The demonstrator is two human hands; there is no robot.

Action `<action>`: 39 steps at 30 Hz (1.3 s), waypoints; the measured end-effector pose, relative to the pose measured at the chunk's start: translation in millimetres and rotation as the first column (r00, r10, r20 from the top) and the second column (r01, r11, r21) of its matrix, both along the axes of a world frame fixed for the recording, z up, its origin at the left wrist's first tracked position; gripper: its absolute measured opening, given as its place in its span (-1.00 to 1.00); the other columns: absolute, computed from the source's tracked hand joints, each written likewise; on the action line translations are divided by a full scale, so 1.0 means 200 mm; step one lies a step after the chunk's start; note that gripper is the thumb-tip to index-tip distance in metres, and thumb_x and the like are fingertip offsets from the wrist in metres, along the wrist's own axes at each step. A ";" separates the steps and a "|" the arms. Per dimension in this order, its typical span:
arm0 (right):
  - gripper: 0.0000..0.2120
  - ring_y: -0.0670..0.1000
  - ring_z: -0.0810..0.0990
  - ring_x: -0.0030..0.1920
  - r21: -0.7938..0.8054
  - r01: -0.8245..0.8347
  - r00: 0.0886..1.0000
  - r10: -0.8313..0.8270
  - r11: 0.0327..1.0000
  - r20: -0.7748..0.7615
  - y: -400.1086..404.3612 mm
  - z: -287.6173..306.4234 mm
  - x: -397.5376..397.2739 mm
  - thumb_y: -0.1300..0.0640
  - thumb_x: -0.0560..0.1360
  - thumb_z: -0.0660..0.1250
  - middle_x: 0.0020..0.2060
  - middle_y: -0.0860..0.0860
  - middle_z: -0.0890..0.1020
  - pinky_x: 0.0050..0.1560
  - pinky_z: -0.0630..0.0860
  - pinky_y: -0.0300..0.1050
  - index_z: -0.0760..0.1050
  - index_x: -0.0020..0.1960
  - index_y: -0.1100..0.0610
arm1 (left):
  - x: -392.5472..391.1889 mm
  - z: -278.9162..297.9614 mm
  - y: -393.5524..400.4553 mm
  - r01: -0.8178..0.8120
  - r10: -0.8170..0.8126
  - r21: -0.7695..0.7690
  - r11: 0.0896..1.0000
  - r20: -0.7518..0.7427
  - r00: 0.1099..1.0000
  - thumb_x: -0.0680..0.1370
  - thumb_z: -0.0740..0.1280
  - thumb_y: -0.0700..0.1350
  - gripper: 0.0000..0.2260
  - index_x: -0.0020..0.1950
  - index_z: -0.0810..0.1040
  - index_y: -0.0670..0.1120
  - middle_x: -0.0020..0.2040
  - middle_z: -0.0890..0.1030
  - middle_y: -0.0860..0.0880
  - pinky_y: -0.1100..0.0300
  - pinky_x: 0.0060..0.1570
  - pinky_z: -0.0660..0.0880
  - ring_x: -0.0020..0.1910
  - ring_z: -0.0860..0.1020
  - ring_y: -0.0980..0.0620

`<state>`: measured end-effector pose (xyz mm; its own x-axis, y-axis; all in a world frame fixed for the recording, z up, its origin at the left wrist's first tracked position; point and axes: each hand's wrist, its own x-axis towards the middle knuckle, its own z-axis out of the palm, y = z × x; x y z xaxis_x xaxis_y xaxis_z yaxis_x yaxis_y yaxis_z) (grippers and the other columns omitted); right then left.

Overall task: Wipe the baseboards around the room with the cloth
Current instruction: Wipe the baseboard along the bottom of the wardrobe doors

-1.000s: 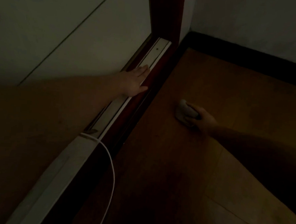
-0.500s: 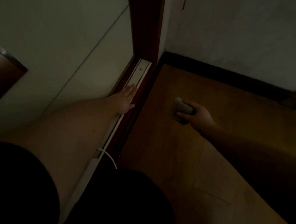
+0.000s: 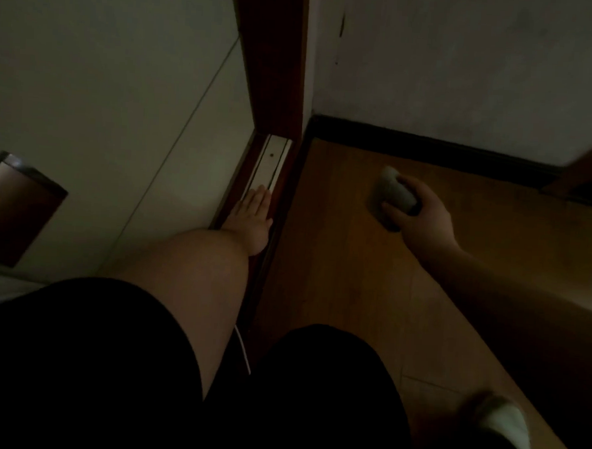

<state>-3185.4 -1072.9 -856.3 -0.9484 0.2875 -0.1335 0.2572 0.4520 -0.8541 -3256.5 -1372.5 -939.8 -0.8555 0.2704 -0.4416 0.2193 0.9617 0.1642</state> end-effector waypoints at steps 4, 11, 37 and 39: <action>-0.47 -0.03 0.49 0.17 -0.107 0.078 0.997 -0.079 0.991 -0.003 -0.04 -0.20 0.00 0.11 0.55 0.39 0.35 0.01 0.42 -0.15 0.50 -0.31 0.31 0.46 -0.03 | -0.15 -0.01 0.02 0.030 -0.020 0.054 0.998 -0.175 0.984 0.71 -0.15 0.05 -0.48 0.61 -0.19 -0.12 0.63 -0.15 -0.05 0.13 0.53 -0.22 0.59 -0.14 0.04; -0.48 -0.02 0.51 0.20 -0.144 0.069 0.993 -0.054 0.987 0.104 -0.10 -0.59 0.04 0.07 0.53 0.41 0.32 -0.06 0.43 -0.04 0.55 -0.22 0.33 0.43 -0.09 | -0.41 -0.10 0.09 -0.008 0.057 0.165 0.986 -0.289 0.956 0.72 -0.12 0.04 -0.50 0.63 -0.10 -0.10 0.63 -0.08 -0.04 0.14 0.54 -0.17 0.59 -0.09 0.05; -0.49 0.12 0.47 0.31 -0.037 0.033 0.997 -0.031 0.999 0.071 -0.20 -0.91 -1.26 0.06 0.53 0.32 0.34 0.09 0.46 0.32 0.45 0.05 0.34 0.46 0.05 | -0.44 -0.23 0.08 0.025 0.048 0.176 0.984 -0.399 0.916 0.66 -0.20 0.07 -0.45 0.62 0.04 -0.10 0.62 0.04 -0.03 0.02 0.55 0.03 0.59 0.02 0.02; -0.50 0.12 0.47 0.32 -0.041 0.006 0.997 -0.002 0.999 0.081 -0.21 -0.91 -1.34 0.08 0.55 0.31 0.35 0.10 0.46 0.30 0.43 -0.02 0.34 0.46 0.04 | -0.44 -0.22 0.08 0.027 0.049 0.178 0.984 -0.408 0.912 0.66 -0.18 0.06 -0.46 0.61 0.07 -0.11 0.62 0.07 -0.04 0.03 0.55 0.04 0.59 0.04 0.01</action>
<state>-3453.7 -1114.5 -1039.2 -0.9329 0.2837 -0.2220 0.3282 0.4153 -0.8484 -3345.4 -1356.3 -984.3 -0.9537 0.3007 0.0020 0.2932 0.9284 0.2284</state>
